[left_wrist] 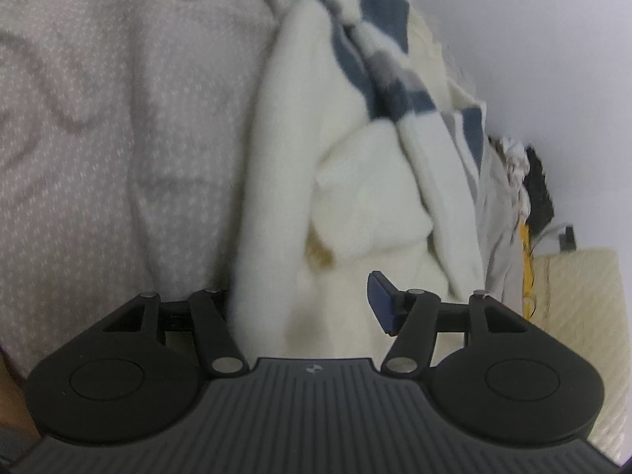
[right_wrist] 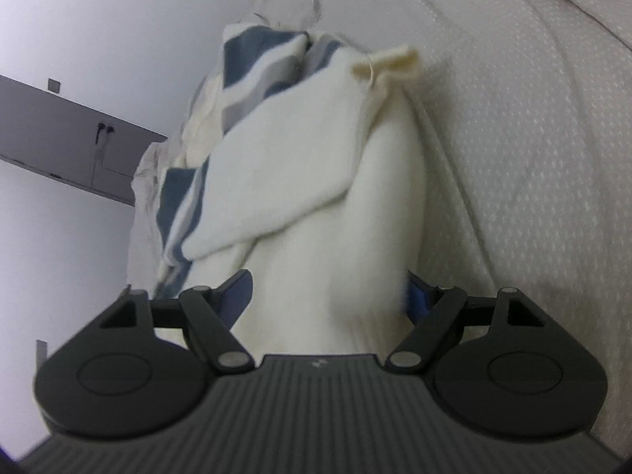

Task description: Fold large clothes

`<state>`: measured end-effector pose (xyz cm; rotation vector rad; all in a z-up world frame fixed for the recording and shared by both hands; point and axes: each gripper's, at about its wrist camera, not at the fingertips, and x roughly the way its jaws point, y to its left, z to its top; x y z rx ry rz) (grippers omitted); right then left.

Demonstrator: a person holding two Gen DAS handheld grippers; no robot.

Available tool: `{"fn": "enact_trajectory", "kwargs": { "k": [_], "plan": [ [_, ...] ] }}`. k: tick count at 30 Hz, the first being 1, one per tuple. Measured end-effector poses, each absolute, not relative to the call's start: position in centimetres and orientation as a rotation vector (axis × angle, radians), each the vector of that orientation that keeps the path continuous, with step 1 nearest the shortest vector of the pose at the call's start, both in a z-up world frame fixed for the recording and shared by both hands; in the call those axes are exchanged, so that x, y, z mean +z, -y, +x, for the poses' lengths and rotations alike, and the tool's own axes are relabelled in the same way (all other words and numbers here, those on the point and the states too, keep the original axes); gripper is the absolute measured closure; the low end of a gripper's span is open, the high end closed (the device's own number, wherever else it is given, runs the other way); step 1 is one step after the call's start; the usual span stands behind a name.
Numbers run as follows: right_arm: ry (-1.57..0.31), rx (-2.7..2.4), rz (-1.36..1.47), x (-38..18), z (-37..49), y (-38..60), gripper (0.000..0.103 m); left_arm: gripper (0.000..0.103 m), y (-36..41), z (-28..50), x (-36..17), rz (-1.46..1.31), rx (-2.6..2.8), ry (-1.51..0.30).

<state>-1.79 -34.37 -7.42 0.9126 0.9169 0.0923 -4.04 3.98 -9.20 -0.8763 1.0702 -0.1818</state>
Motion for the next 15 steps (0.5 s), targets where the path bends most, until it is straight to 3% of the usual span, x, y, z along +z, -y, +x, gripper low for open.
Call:
{"fn": "enact_trajectory", "kwargs": {
  "k": [2,3,4,5,7,9,15],
  "plan": [
    [-0.938,0.042,0.923,-7.8,-2.1,34.3,0.04,0.04,-3.3,-4.4,-9.2,-0.852,-0.199,-1.087],
    [-0.954,0.017,0.906,-7.9,-2.1,34.1,0.051,0.04,-3.1,-4.5,-9.2,-0.839,-0.202,-1.084],
    [-0.966,-0.011,0.883,-7.9,-2.0,33.9,0.063,0.043,-2.8,-4.7,-9.0,-0.828,-0.191,-1.074],
    [-0.971,-0.036,0.866,-7.8,-2.2,33.8,0.068,0.048,-2.7,-4.9,-9.0,-0.82,-0.18,-1.069],
    [-0.96,-0.055,0.841,-7.5,-2.2,33.4,0.083,0.076,-2.7,-5.2,-9.0,-0.799,-0.148,-1.069],
    [-0.935,-0.053,0.834,-7.2,-3.2,33.9,0.086,0.092,-3.5,-5.6,-9.1,-0.842,-0.122,-1.054],
    [-0.832,0.02,0.916,-5.1,-5.2,35.7,0.089,0.095,-6.4,-7.1,-6.4,-0.957,-0.153,-0.912]
  ]
}}
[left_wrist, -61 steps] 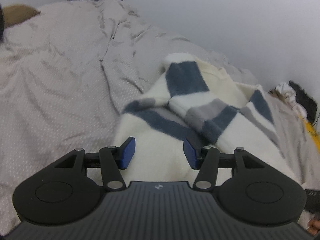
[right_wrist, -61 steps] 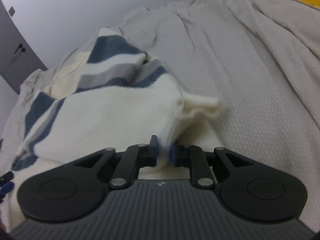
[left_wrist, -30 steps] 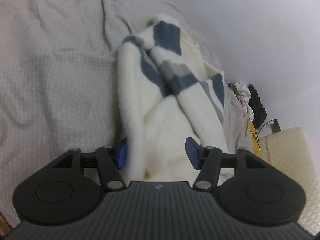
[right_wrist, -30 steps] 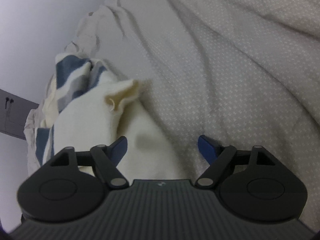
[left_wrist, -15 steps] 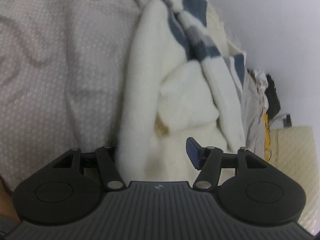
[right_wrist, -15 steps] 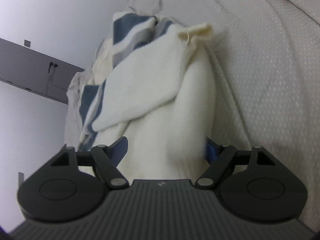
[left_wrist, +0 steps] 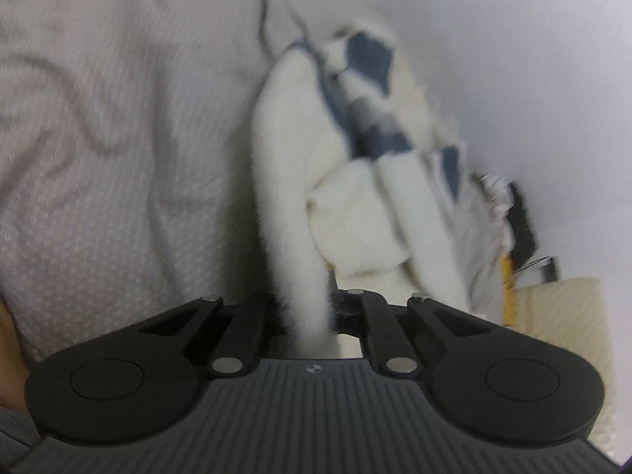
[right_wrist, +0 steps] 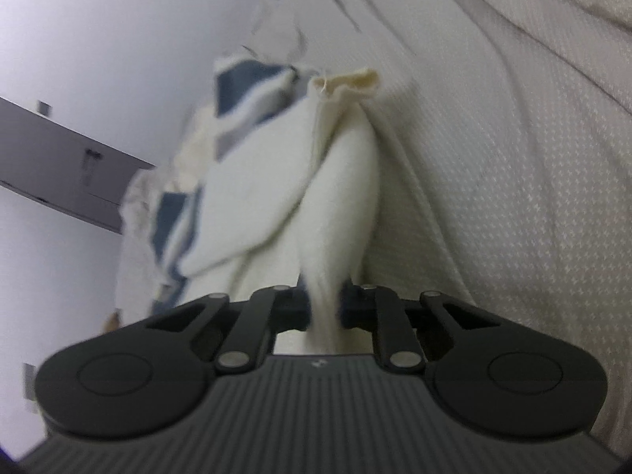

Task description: Fold large clothes

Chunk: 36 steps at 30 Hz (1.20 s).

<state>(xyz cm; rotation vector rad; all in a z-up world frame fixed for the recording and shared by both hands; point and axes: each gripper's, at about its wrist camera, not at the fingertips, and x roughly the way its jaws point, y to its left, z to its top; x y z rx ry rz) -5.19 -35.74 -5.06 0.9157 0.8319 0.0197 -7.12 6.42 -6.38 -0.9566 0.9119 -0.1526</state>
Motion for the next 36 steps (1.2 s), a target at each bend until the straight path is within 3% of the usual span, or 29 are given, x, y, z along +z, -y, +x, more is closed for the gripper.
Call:
{"fn": "enact_trajectory", "kwargs": {
  "k": [25,36],
  "plan": [
    [-0.55,0.28,0.948,8.0,-15.2,38.0,0.093,0.096,-11.8,-16.6,6.8,-0.994,-0.319,-0.72],
    [-0.561,0.177,1.015,6.7,-8.8,37.3,0.091,0.095,-11.1,-10.1,7.5,-1.015,-0.212,-0.702]
  ]
}}
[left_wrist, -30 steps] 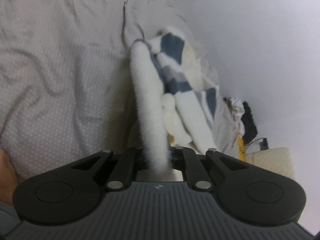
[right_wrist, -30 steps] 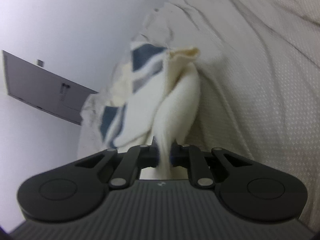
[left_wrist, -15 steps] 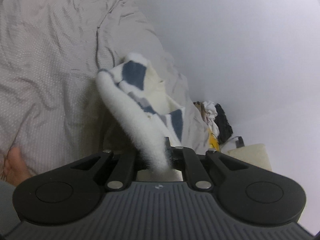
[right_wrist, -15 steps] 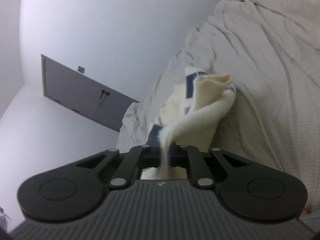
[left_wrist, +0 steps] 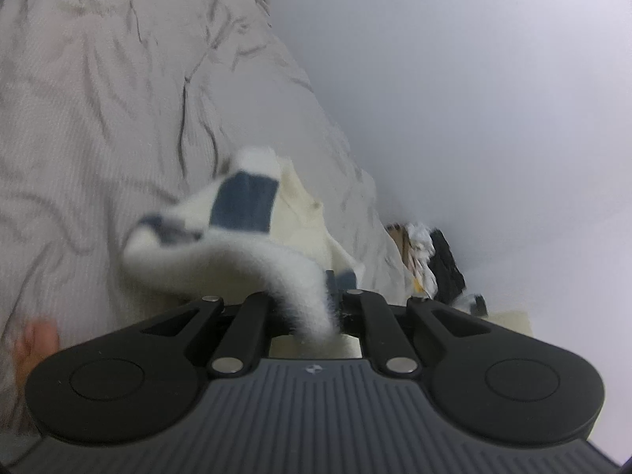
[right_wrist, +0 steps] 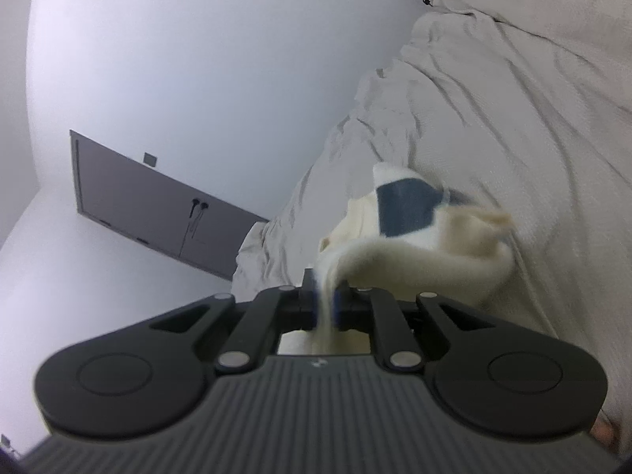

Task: Fold large clothes
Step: 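Lift the hem with both grippers and fold it toward the collar, then open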

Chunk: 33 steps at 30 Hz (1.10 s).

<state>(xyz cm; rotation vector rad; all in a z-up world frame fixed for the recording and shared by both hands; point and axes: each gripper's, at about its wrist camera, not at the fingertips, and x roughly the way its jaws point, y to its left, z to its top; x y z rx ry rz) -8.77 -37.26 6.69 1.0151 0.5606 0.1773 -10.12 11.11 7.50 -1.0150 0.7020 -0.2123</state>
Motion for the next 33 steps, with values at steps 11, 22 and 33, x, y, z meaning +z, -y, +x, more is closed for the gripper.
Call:
{"fn": "enact_trajectory", "kwargs": {
  "k": [11,22,33],
  "plan": [
    [-0.577,0.072,0.998,1.6,2.9,36.5,0.091,0.095,-10.8,4.3,3.5,-0.958,-0.117,-0.689],
    [-0.626,0.042,0.978,-5.0,10.2,37.9,0.091,0.095,-11.6,14.9,-4.1,-0.937,-0.158,-0.731],
    [-0.662,0.037,0.868,-9.0,14.6,37.0,0.092,0.095,-11.9,19.8,-7.4,-0.875,-0.158,-0.765]
  ]
}}
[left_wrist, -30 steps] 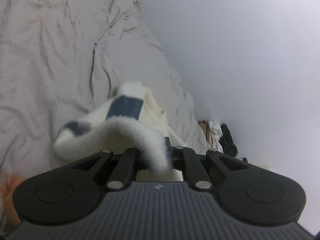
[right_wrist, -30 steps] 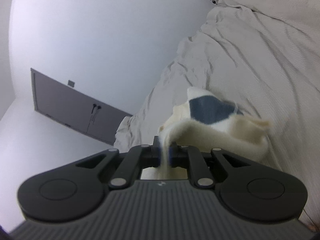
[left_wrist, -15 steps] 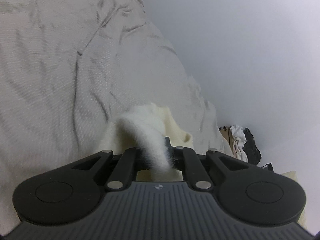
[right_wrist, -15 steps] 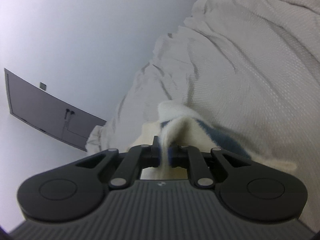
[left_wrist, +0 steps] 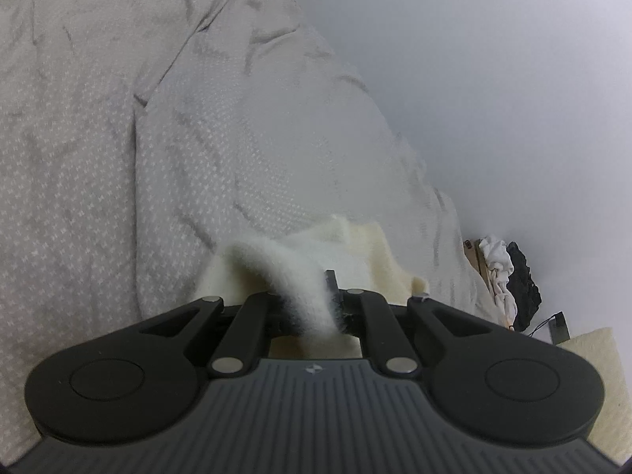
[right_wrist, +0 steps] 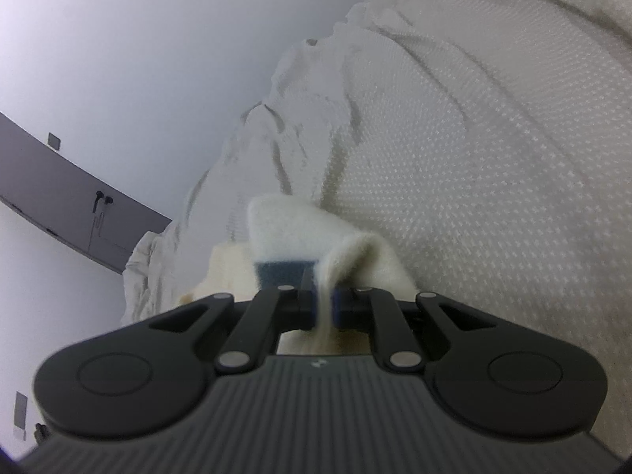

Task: Fold large clothes
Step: 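Lift the hem with both grippers and fold it toward the collar, then open, then withdraw both open grippers above the folded sweater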

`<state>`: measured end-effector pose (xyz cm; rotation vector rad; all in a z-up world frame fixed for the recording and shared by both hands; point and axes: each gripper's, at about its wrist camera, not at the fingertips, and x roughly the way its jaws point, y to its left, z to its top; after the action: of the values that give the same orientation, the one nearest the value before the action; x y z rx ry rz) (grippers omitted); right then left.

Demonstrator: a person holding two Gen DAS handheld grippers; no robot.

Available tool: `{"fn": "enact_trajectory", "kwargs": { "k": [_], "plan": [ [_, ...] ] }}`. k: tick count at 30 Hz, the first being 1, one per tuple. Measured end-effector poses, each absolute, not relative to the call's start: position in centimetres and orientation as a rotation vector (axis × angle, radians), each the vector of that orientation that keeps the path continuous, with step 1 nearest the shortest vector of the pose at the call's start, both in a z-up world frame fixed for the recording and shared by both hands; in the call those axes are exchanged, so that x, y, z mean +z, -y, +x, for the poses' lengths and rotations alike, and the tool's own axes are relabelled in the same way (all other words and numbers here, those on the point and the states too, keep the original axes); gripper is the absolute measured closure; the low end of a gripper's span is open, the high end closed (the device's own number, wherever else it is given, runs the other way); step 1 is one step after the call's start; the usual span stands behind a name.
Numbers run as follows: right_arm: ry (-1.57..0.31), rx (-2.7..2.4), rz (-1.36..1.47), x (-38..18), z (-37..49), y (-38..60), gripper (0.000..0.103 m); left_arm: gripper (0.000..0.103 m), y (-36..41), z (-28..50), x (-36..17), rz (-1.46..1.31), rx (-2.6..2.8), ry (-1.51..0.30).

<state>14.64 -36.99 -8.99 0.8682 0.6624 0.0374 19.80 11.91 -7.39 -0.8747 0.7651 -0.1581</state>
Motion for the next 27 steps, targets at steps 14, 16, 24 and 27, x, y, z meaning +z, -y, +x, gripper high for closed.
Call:
{"fn": "enact_trajectory", "kwargs": {
  "k": [14,16,24,27],
  "plan": [
    [-0.66,0.05,0.792,-7.2,12.6,35.6,0.073,0.044,-11.0,15.0,-4.2,-0.756,-0.243,-0.692],
    [-0.649,0.063,0.757,-6.4,12.2,34.9,0.04,0.043,-10.6,14.0,-3.3,-0.716,-0.254,-0.663],
    [-0.596,0.164,0.554,-3.0,9.1,30.8,0.031,0.043,-4.8,9.0,0.3,-0.364,-0.351,-0.567],
    [-0.624,0.206,0.506,-3.0,8.3,29.1,0.031,0.043,-2.0,7.9,0.0,-0.297,-0.421,-0.607]
  ]
}}
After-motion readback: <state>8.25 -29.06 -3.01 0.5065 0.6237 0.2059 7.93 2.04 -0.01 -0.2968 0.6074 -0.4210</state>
